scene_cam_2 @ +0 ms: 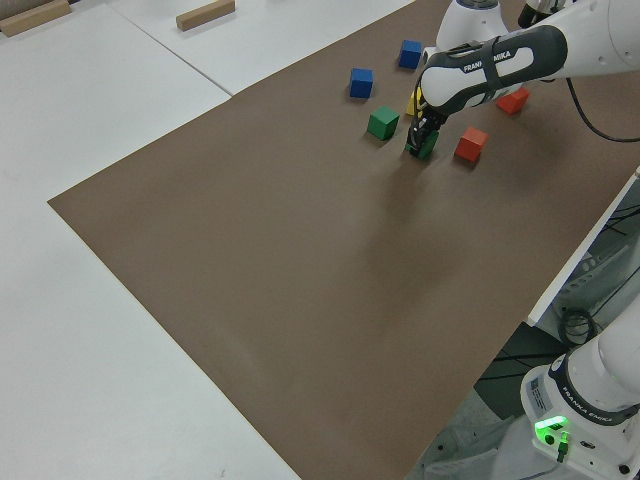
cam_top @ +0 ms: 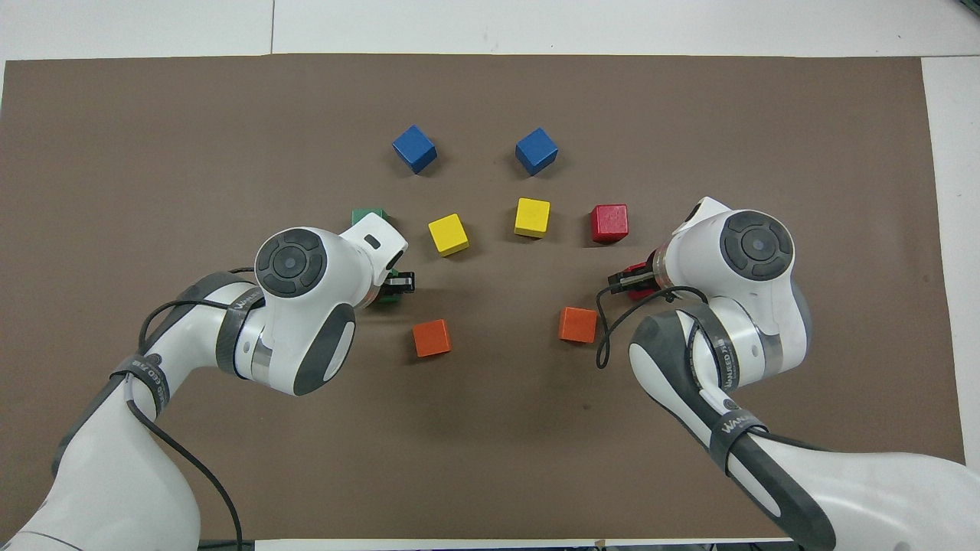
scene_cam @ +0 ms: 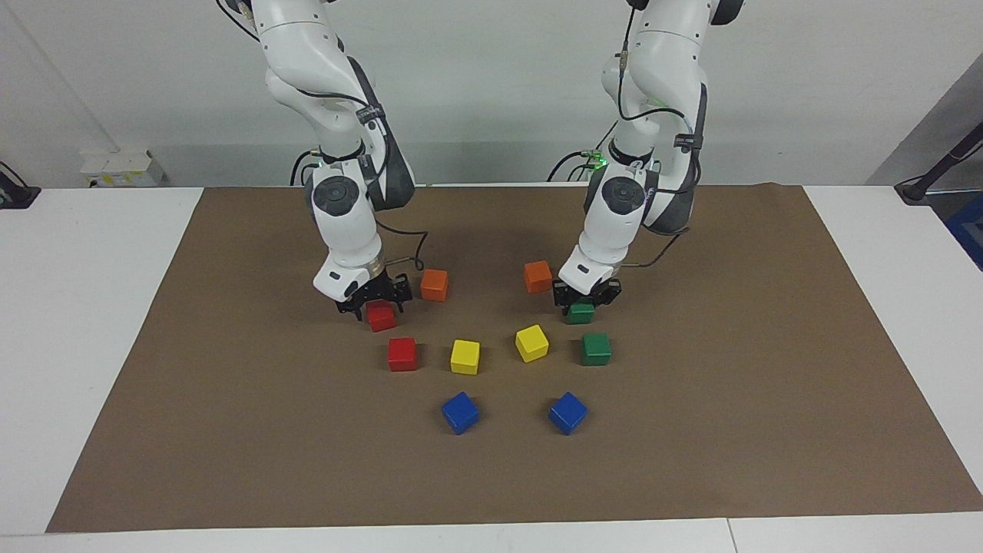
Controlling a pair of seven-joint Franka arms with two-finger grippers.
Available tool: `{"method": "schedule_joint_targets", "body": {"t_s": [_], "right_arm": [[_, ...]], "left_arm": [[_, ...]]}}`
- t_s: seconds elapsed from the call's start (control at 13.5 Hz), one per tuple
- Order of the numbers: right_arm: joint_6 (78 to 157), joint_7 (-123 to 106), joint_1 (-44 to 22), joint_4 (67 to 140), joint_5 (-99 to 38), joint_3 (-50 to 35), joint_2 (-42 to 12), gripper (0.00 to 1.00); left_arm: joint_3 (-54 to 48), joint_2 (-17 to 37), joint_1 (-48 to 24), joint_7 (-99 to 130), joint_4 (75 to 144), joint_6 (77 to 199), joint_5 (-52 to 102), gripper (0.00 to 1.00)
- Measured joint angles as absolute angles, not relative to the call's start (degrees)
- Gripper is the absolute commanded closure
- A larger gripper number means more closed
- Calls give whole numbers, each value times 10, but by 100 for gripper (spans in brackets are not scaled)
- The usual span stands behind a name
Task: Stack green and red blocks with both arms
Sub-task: 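Grasp the green block with the left gripper while the right gripper grasps the red block, then carry the green block outward with the left gripper while the right gripper carries red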
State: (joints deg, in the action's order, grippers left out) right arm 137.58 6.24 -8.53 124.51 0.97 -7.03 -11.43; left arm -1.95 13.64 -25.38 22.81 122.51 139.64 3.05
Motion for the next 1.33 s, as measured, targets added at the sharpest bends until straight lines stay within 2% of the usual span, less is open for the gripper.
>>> {"method": "schedule_joint_targets", "body": {"t_s": [0.15, 0.3, 0.44, 0.59, 0.74, 0.96, 1.11, 1.33], "right_arm": [[1371, 63, -78, 1243, 10, -70, -114, 100], [1329, 60, -54, 1218, 10, -69, -114, 100], [1264, 31, -10, 1163, 10, -68, -113, 100], [1246, -17, 49, 1129, 10, -67, -114, 100], [1251, -50, 103, 1124, 13, -66, -118, 100], [1283, -56, 129, 1128, 27, -65, -133, 100], [1317, -56, 133, 1136, 29, -65, -150, 100], [1338, -56, 135, 1141, 30, -65, -171, 100]], "left_arm": [[-14, 133, -247, 227, 1218, 1387, 31, 100], [-11, 116, -219, 207, 1205, 1349, 30, 100], [-9, 86, -170, 166, 1200, 1302, 30, 100], [-7, 66, -105, 100, 1201, 1273, 30, 100], [-5, 62, -26, 5, 1203, 1267, 30, 100], [-3, 62, 79, -116, 1210, 1268, 30, 100], [-4, 63, 115, -157, 1220, 1280, 30, 100], [-5, 64, 127, -171, 1253, 1325, 30, 100]]}}
